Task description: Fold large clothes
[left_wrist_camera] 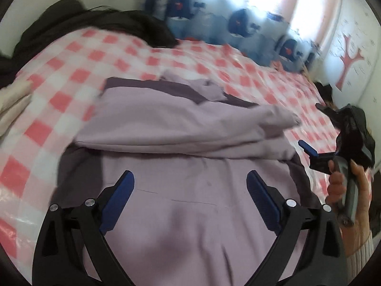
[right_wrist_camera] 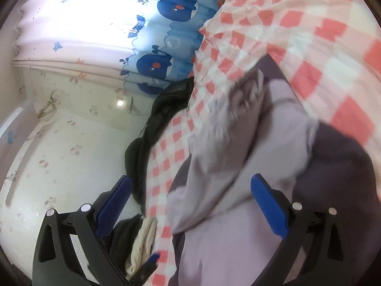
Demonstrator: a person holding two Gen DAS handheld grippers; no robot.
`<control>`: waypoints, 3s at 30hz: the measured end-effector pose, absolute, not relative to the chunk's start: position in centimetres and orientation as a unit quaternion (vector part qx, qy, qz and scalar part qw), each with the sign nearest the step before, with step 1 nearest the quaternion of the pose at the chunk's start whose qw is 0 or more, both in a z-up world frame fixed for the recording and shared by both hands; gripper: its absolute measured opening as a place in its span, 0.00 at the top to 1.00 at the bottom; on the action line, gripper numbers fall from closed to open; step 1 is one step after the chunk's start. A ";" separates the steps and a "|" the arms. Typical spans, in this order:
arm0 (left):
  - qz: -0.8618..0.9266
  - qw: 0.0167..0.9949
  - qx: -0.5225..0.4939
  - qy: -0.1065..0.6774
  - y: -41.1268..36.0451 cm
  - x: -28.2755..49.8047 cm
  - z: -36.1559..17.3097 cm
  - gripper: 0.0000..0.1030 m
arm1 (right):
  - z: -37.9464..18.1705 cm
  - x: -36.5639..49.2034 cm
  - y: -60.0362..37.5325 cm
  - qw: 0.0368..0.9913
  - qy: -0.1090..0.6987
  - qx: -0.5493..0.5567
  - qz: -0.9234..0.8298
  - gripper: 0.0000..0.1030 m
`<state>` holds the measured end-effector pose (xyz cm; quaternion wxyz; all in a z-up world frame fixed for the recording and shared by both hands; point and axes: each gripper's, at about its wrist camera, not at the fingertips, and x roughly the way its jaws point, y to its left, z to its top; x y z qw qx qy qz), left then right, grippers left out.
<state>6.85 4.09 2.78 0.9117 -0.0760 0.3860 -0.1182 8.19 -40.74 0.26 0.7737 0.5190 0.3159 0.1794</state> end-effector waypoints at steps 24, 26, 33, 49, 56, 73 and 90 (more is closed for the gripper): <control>-0.026 0.861 -0.226 0.455 12.6 11.5 -3.6 0.11 | -6.3 15.6 -44.3 0.813 0.440 0.357 0.138 0.66; -0.024 0.861 -0.212 0.462 12.3 11.8 -4.1 0.11 | -5.2 14.7 -45.3 0.810 0.441 0.363 0.133 0.48; -0.058 0.886 -0.136 0.440 13.2 8.9 0.8 0.11 | 2.8 4.0 -49.4 0.821 0.425 0.351 0.147 0.13; -0.061 0.814 -0.204 0.540 25.9 -10.4 -3.8 0.11 | -4.3 -16.6 -45.7 0.700 0.564 0.373 0.229 0.12; -0.152 0.752 -0.257 0.588 24.2 -12.8 -6.8 0.11 | -4.0 -18.0 -43.2 0.697 0.593 0.326 0.236 0.11; -0.137 0.750 -0.297 0.575 24.2 -13.3 -5.7 0.88 | -2.8 -19.0 -44.4 0.715 0.524 0.374 0.272 0.74; -0.259 0.762 -0.250 0.538 24.7 -28.8 4.5 0.55 | 7.5 -31.8 -46.9 0.724 0.494 0.335 0.346 0.61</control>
